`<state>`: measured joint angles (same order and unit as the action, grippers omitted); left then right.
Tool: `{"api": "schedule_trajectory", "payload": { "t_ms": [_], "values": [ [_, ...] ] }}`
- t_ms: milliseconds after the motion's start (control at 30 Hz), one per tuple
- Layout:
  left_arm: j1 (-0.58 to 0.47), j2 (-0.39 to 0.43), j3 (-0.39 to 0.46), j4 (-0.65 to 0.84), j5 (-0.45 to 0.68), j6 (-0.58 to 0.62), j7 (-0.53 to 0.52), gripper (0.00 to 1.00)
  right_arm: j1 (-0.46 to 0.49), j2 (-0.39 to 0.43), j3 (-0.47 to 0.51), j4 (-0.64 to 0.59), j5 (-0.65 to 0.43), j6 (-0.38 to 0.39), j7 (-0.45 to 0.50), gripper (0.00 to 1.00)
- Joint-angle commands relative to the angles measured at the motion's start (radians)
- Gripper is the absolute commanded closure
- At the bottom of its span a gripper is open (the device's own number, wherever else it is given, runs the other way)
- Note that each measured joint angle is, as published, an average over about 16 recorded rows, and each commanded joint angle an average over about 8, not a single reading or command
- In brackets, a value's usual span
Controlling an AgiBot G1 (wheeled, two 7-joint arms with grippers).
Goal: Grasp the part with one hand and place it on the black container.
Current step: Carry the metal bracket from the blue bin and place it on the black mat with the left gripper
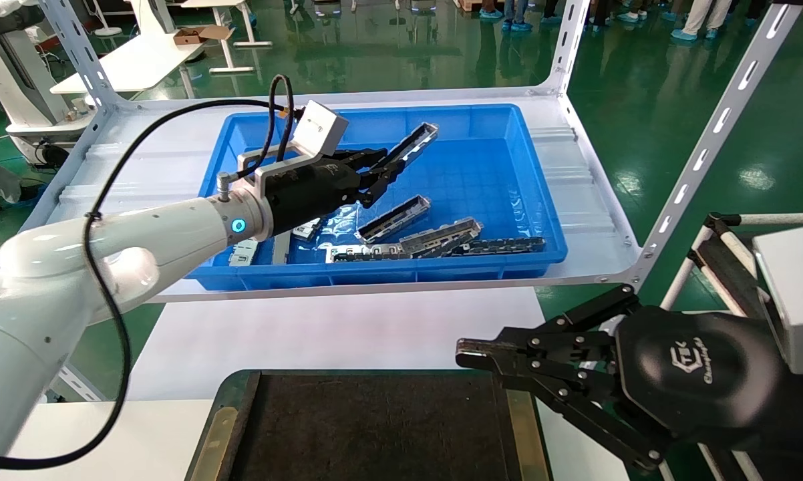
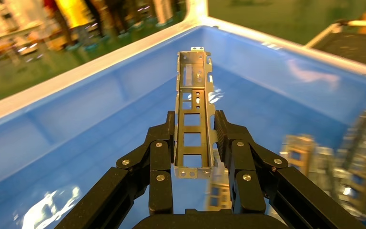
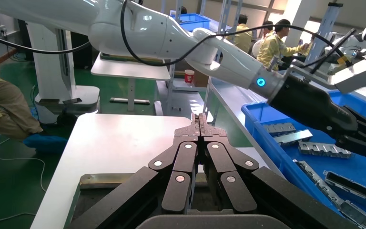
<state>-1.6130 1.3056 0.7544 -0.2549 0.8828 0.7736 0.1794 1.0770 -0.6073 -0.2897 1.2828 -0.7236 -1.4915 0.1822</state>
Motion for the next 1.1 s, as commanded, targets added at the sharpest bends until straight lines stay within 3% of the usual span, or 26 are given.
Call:
{"api": "schedule_trajectory", "payload": {
  "t_ms": [33, 400, 667, 867, 1100],
  "values": [
    [-0.008, -0.014, -0.005, 0.004, -0.010, 0.054, 0.022, 1.00, 0.000, 0.000, 0.000, 0.000, 0.000, 0.000, 0.000, 1.00],
    [0.016, -0.107, -0.020, -0.056, -0.053, 0.321, 0.039, 1.00, 0.000, 0.000, -0.001, 0.000, 0.001, 0.000, 0.000, 1.00],
    [0.118, -0.189, -0.016, -0.232, -0.076, 0.426, -0.011, 1.00, 0.000, 0.001, -0.001, 0.000, 0.001, 0.001, -0.001, 1.00],
    [0.247, -0.267, -0.012, -0.454, -0.097, 0.411, -0.083, 1.00, 0.000, 0.001, -0.002, 0.000, 0.001, 0.001, -0.001, 1.00],
    [0.438, -0.367, 0.008, -0.740, -0.095, 0.274, -0.185, 1.00, 0.000, 0.001, -0.002, 0.000, 0.001, 0.001, -0.001, 1.00]
  ]
}}
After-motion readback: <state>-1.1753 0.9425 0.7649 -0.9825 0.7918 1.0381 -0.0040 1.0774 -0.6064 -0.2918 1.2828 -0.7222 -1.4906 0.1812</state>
